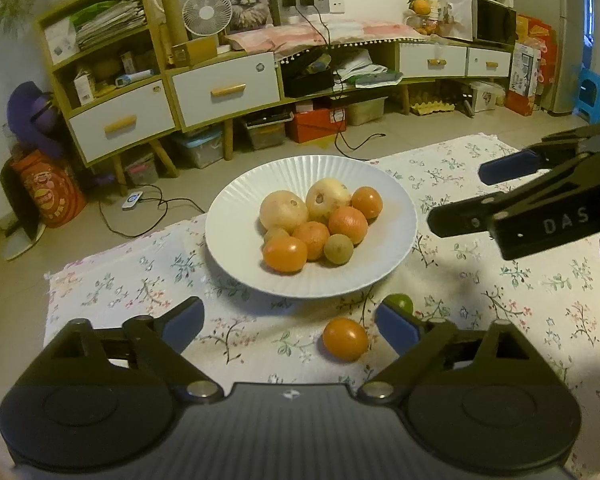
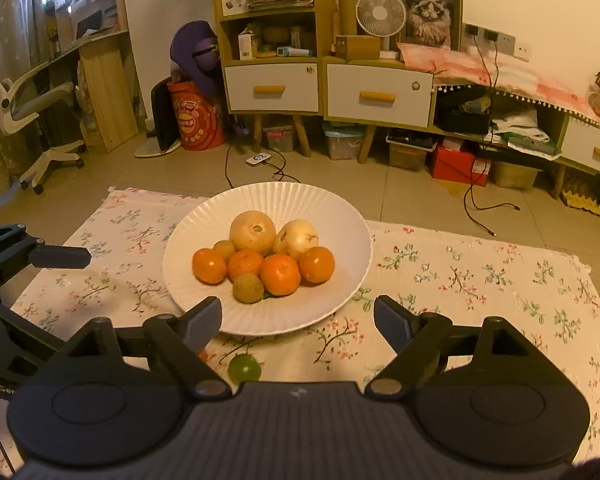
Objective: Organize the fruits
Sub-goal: 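Withdraw both tools from the plate toward the loose fruits on the cloth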
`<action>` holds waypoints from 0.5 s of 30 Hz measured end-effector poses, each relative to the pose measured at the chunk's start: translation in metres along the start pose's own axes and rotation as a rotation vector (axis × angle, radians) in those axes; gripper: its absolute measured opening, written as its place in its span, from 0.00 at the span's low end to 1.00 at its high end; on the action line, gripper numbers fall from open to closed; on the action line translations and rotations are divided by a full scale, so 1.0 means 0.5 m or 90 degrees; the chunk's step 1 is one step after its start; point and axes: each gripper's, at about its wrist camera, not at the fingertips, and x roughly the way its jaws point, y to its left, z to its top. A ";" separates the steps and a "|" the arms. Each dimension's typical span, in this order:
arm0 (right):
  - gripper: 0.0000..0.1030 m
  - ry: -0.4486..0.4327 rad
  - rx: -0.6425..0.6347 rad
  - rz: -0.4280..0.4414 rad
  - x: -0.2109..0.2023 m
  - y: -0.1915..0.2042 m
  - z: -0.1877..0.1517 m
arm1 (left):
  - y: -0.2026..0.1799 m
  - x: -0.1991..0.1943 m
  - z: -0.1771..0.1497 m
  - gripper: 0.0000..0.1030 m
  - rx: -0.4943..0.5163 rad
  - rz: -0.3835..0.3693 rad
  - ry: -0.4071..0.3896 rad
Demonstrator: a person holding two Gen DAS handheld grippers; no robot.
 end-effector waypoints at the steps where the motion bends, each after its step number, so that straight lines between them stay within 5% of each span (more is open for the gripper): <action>1: 0.80 0.001 0.000 0.000 -0.004 0.002 -0.003 | 0.002 -0.005 -0.002 0.84 -0.005 0.001 0.001; 15: 0.88 0.027 0.023 -0.026 -0.033 0.030 -0.041 | 0.010 -0.048 -0.055 0.89 -0.032 0.025 0.038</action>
